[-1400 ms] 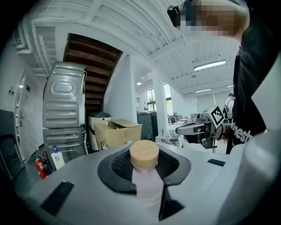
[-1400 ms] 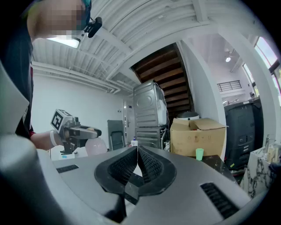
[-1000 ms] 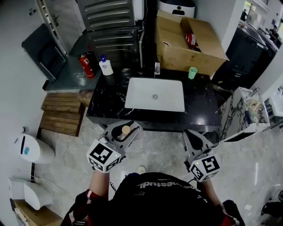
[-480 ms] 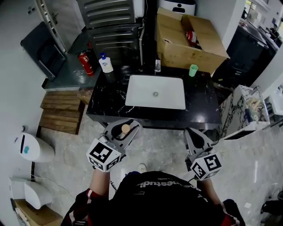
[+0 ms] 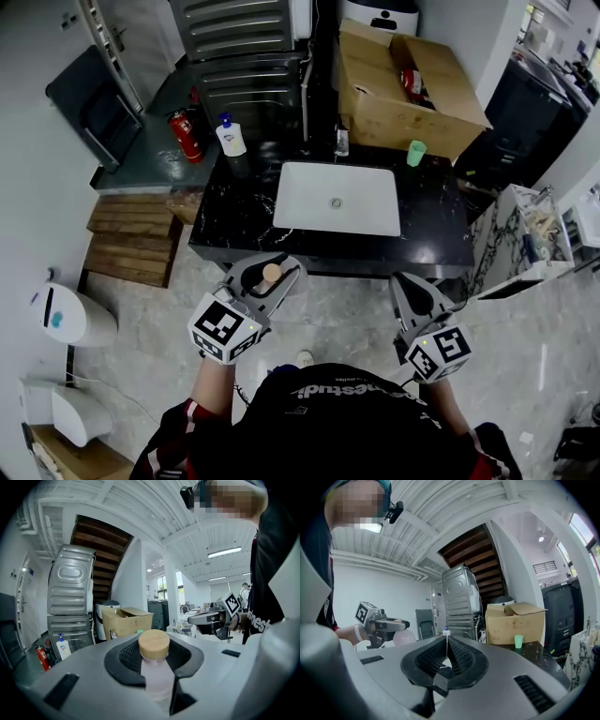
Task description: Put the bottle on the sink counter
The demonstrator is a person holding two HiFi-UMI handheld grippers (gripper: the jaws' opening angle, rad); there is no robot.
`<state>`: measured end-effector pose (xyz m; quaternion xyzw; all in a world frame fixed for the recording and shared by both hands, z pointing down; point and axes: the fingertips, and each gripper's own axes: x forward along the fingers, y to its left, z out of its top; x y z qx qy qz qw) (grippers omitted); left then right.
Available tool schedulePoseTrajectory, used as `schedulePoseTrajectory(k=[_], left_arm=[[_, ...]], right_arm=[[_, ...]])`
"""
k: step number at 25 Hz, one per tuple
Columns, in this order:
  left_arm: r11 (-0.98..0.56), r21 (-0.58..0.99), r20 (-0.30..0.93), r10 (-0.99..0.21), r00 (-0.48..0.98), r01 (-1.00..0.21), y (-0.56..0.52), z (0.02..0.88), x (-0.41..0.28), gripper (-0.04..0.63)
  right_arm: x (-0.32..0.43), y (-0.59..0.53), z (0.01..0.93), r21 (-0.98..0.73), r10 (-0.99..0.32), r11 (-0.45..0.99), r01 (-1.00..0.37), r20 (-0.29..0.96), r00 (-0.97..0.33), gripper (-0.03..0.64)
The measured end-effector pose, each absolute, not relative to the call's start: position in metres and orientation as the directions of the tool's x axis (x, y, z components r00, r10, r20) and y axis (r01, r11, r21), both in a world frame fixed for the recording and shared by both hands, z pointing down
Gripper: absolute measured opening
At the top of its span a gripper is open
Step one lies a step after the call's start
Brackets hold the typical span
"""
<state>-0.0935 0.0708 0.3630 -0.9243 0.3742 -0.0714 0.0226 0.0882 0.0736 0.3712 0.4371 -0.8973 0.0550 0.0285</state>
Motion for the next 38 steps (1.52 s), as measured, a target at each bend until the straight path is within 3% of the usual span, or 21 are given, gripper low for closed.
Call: schedulePoseTrajectory(k=[22,38], left_arm=[[-0.763,-0.073,0.111,-0.646,0.755,-0.642,0.045,0.377,-0.126,0.115],[-0.713,-0.07,0.102,-0.701,0.706,-0.698,-0.124,0.377,-0.067,0.115]], right_arm=[[0.043,0.057,0.38,-0.074,-0.798,0.584,-0.808,0.129,-0.589,0.041],[0.099,-0.129,0.376,-0.067,-0.752,0.65,-0.757,0.089,-0.654,0.041]])
